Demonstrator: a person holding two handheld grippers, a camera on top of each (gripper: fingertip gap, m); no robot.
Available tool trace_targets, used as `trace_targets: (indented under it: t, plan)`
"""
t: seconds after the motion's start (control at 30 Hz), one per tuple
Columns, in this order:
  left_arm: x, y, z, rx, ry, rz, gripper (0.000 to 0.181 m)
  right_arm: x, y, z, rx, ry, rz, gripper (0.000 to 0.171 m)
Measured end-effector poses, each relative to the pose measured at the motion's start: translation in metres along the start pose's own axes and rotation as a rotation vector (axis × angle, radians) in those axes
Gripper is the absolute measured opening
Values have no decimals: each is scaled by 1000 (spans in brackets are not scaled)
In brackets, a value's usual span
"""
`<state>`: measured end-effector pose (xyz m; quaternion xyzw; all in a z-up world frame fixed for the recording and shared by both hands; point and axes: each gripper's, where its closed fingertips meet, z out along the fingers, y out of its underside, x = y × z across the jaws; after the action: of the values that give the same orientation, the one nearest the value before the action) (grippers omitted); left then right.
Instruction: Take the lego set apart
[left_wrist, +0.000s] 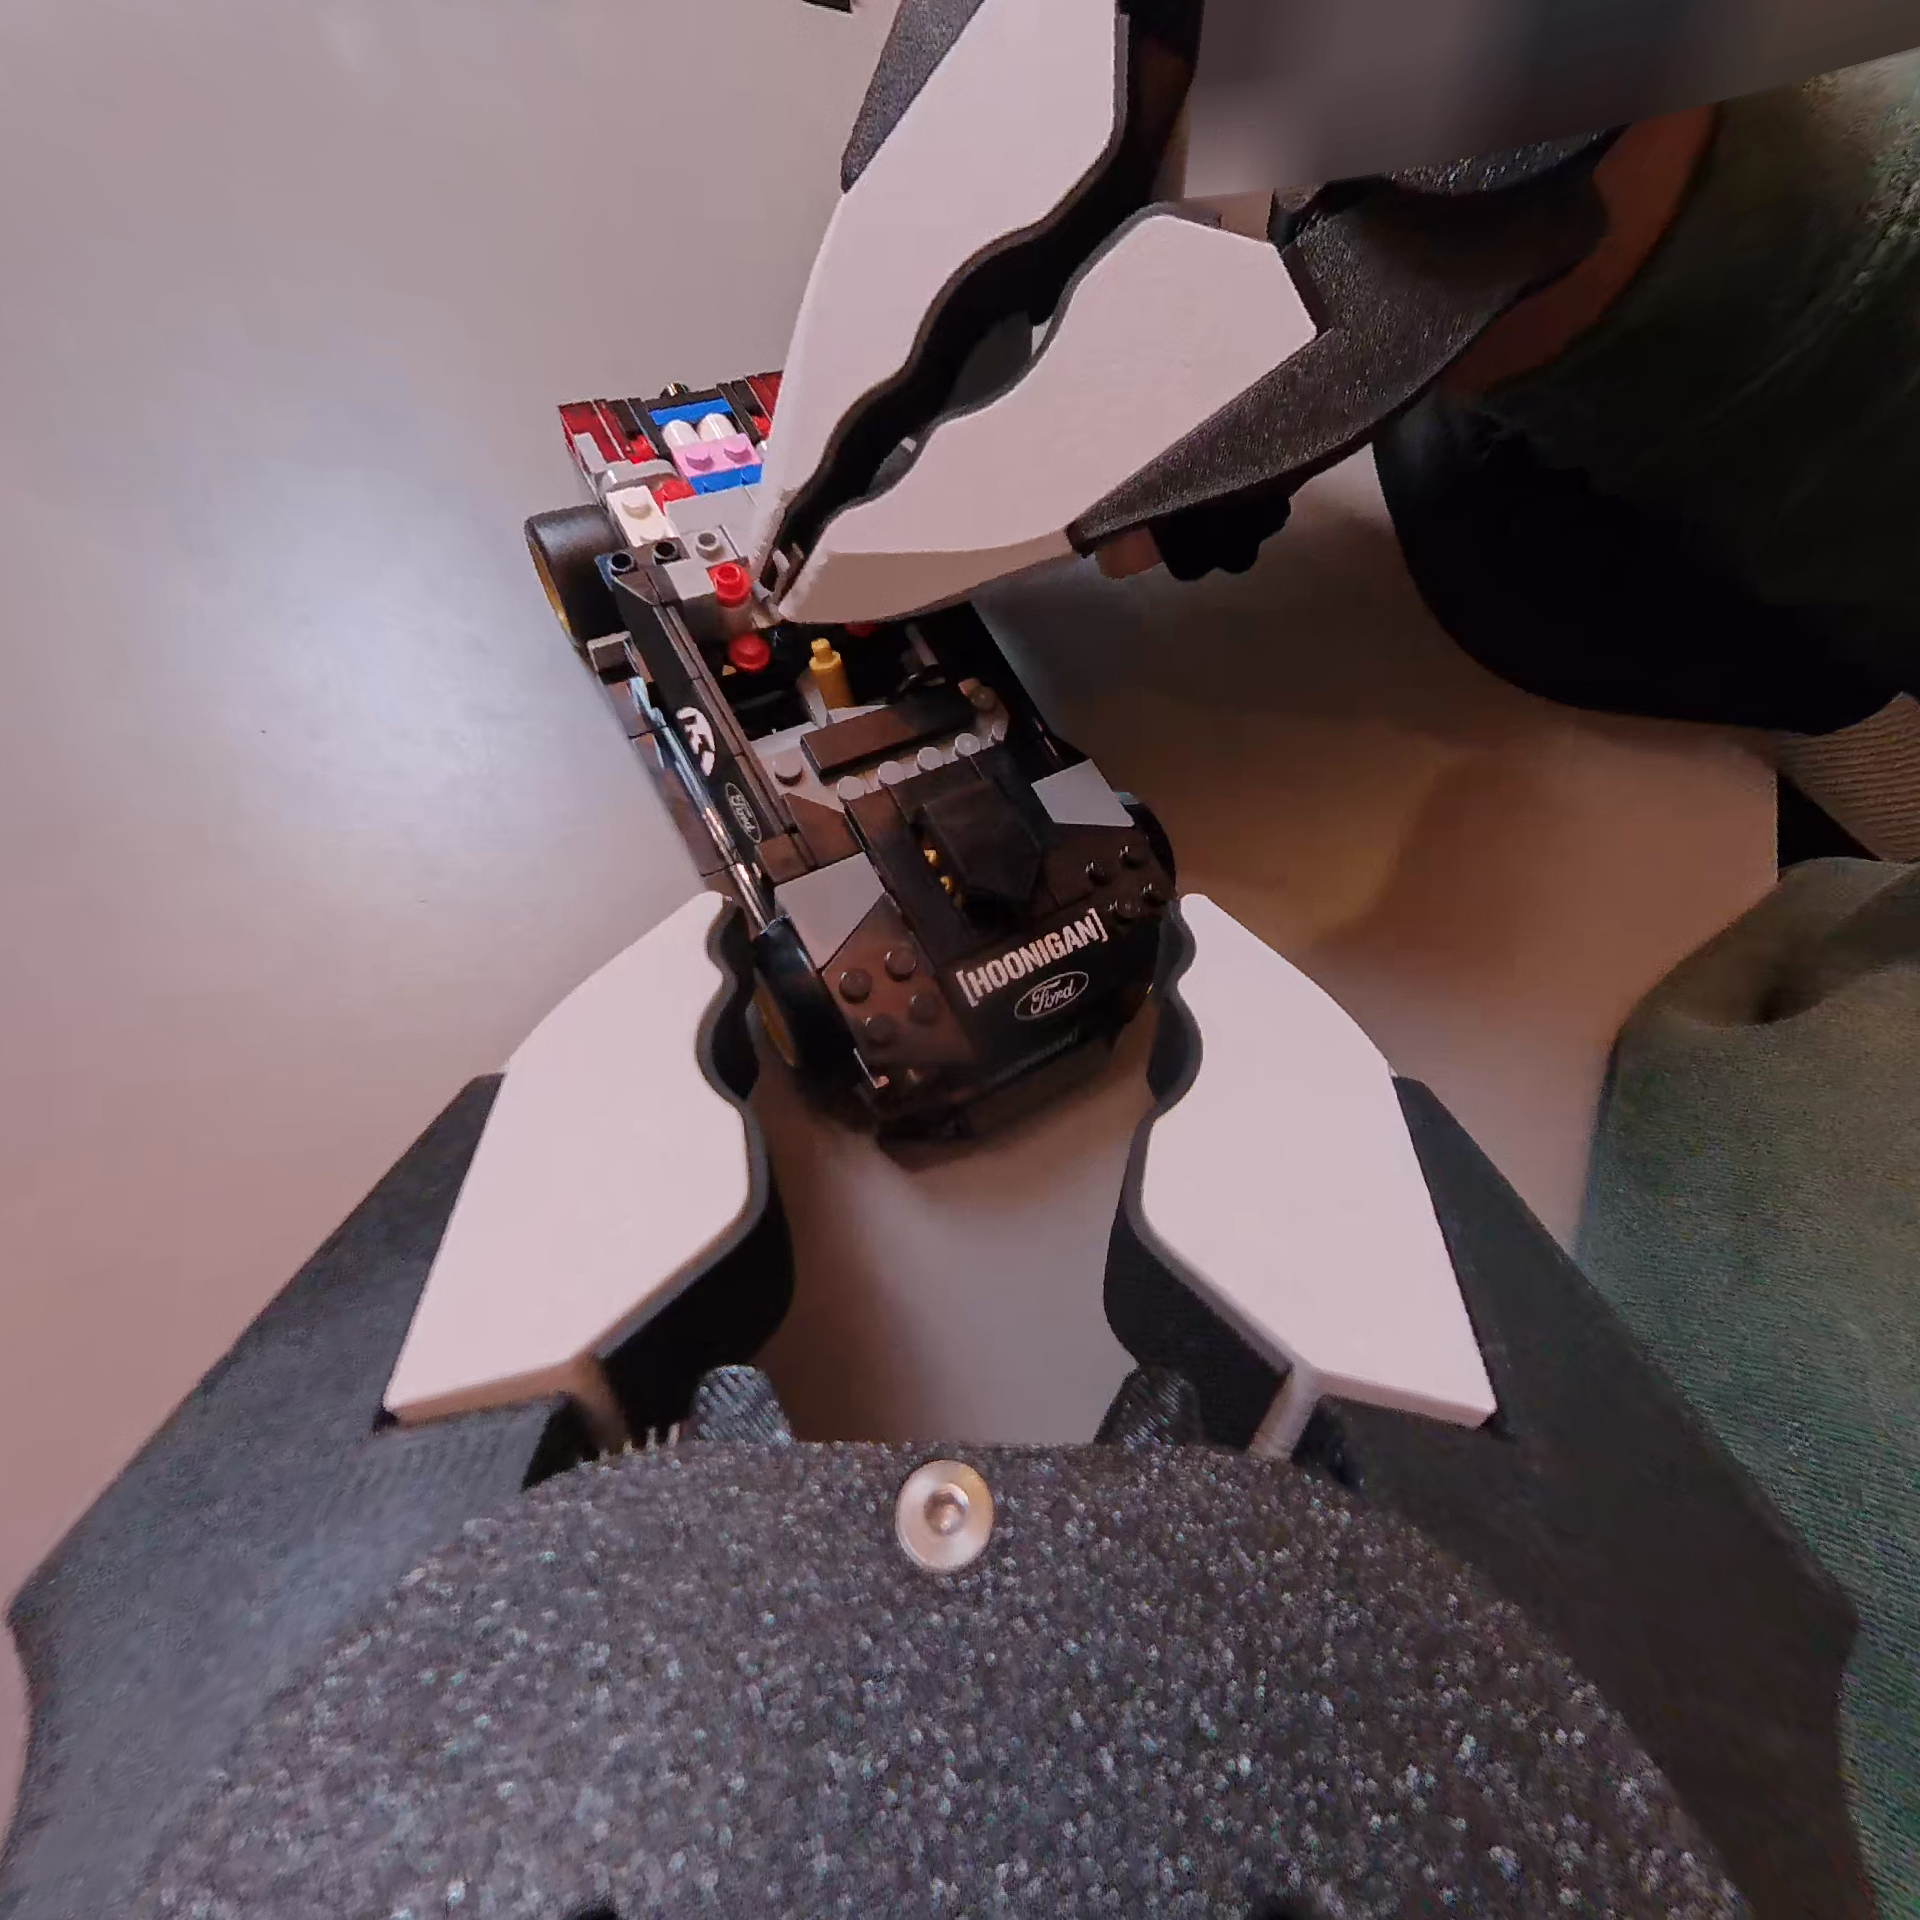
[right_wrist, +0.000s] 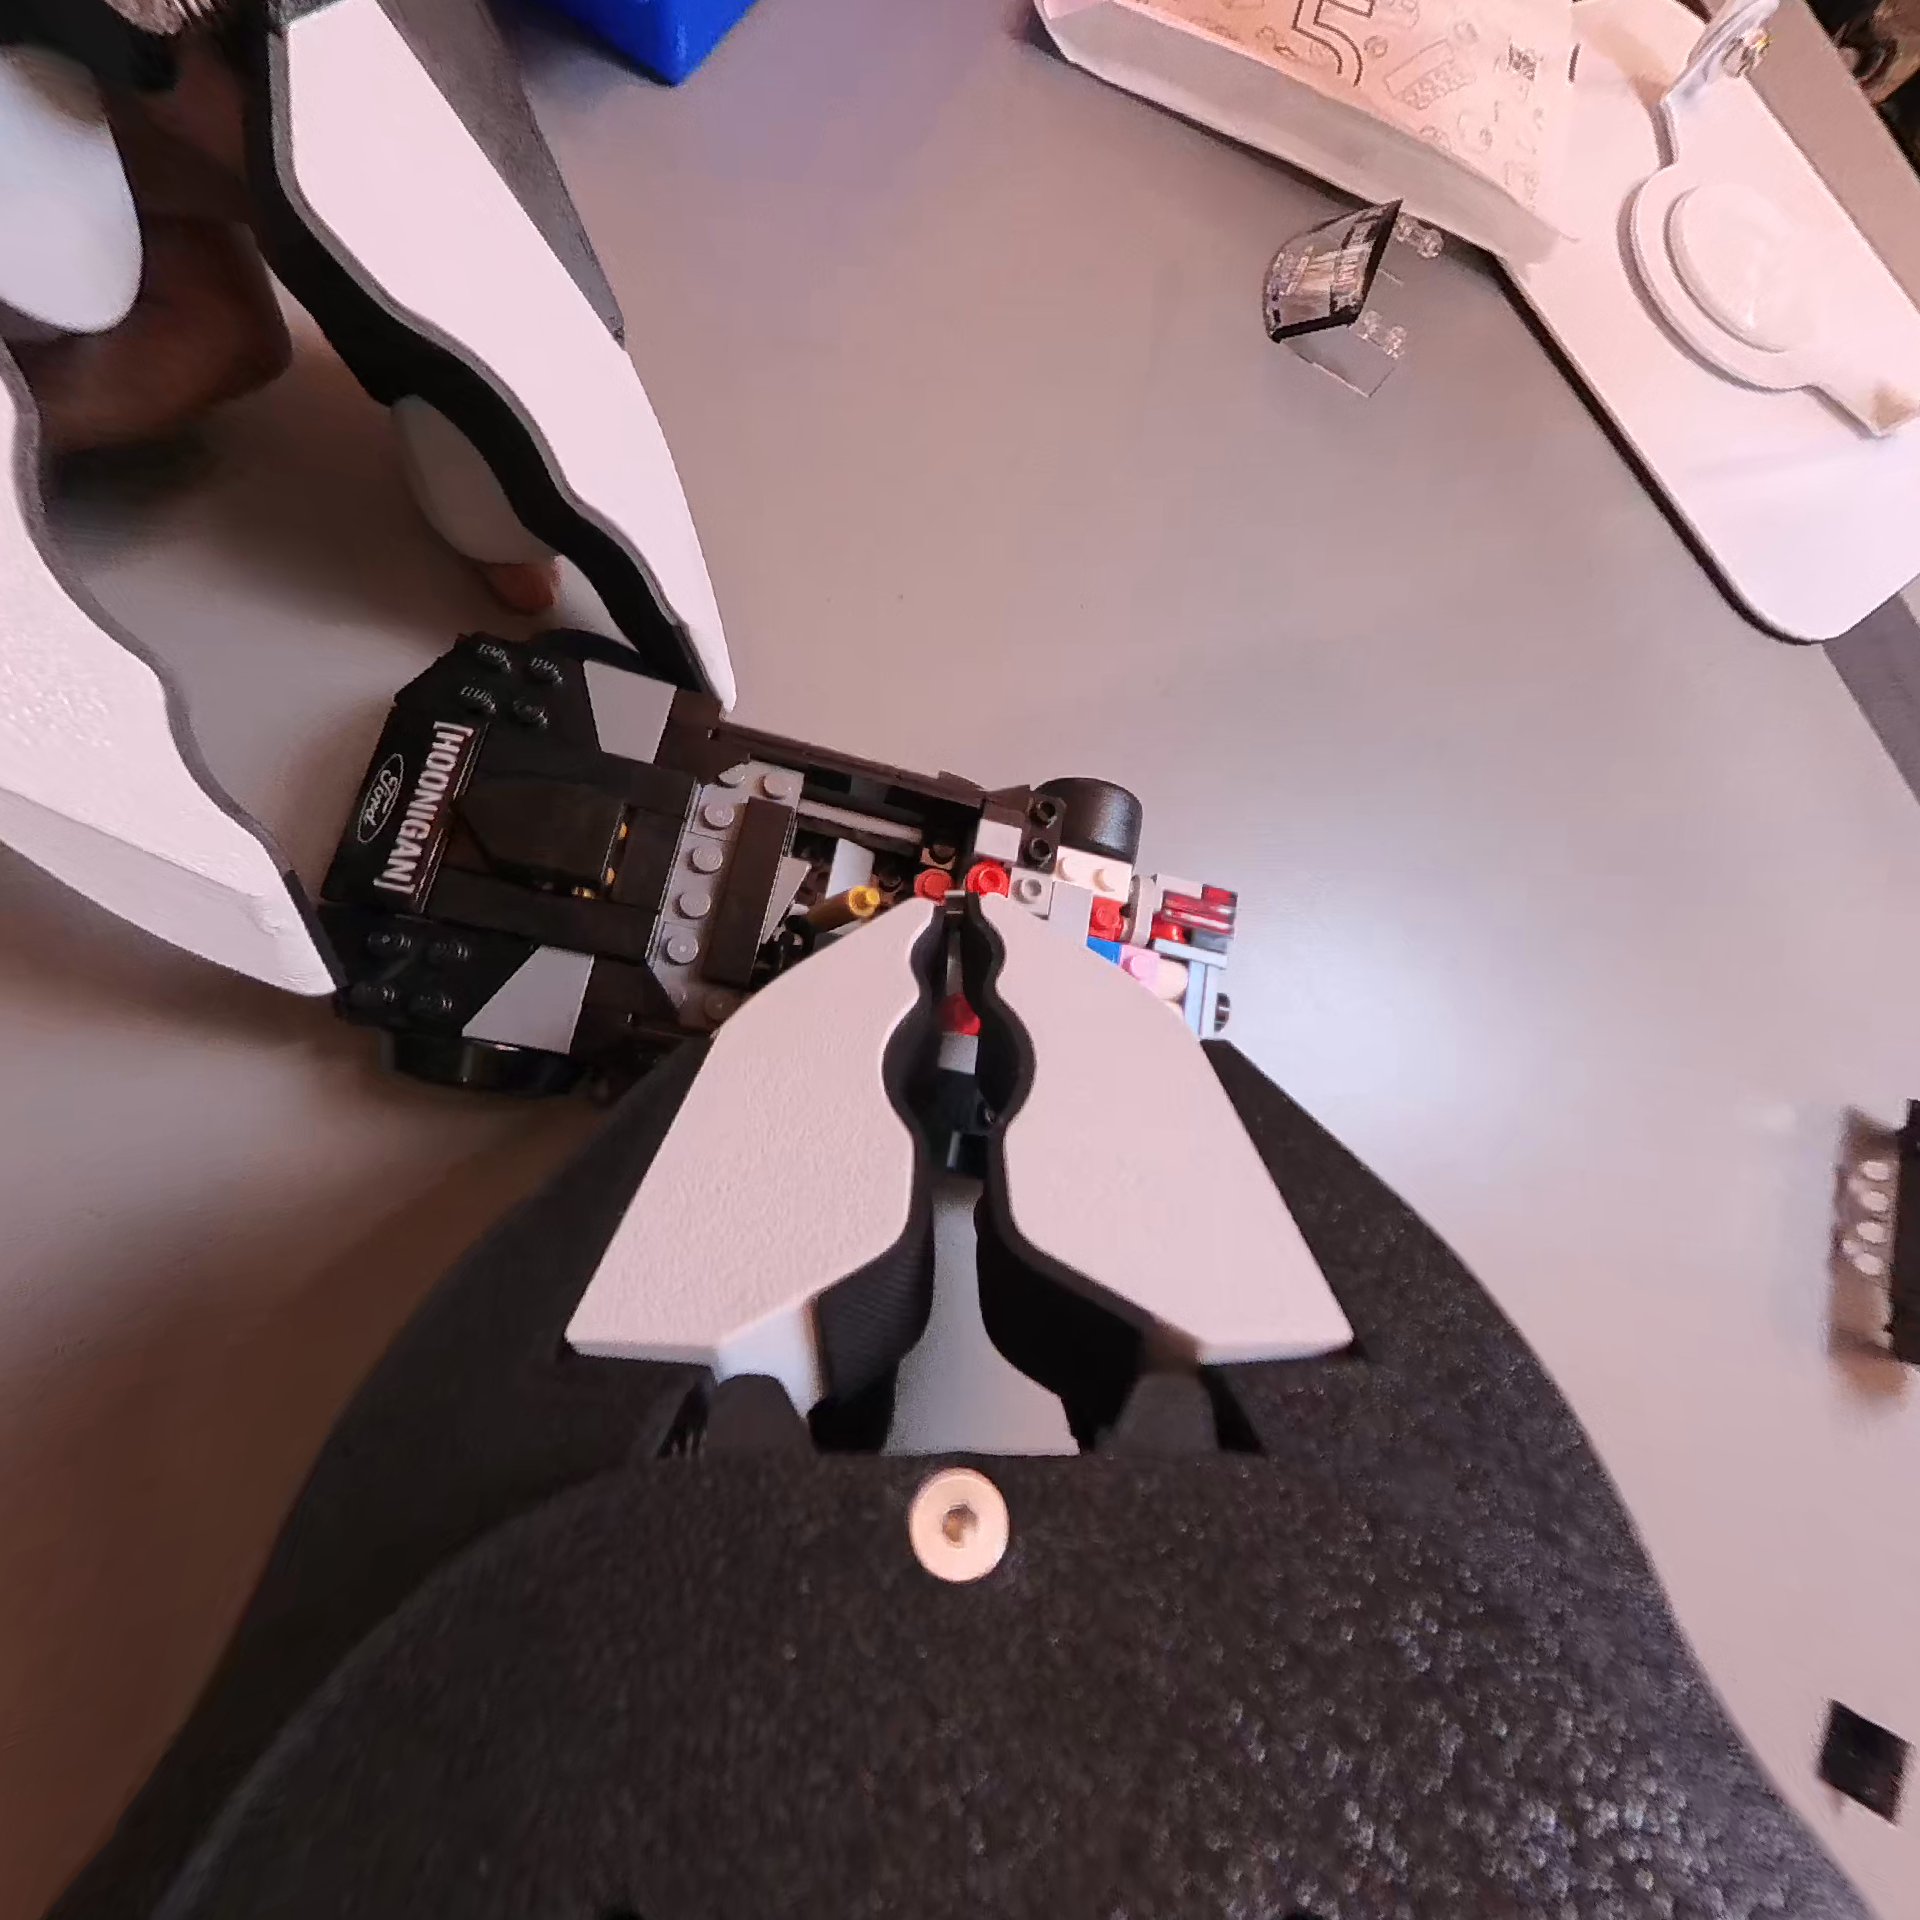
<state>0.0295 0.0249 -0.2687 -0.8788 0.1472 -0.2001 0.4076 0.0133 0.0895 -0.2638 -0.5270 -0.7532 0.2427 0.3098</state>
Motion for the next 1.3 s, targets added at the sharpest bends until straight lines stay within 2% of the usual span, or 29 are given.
trace_targets:
  t: [0.33, 0.77, 0.83, 1.1, 1.3]
  plan:
    - [3, 2, 0, 0, 17, 9, 75, -5, -3, 2, 68, -104, 180, 3]
    - [5, 3, 0, 14, 25, 28, 76, -9, -6, 2, 127, -192, 285, 3]
    - [5, 3, 0, 14, 17, 25, 76, -23, -12, 1, 139, -281, 319, 3]
    - [4, 2, -1, 25, 25, 14, 75, 11, -29, -28, 290, -177, 315, 3]
    - [5, 2, -1, 26, 28, 3, 74, 20, -28, -32, 345, -214, 411, 3]
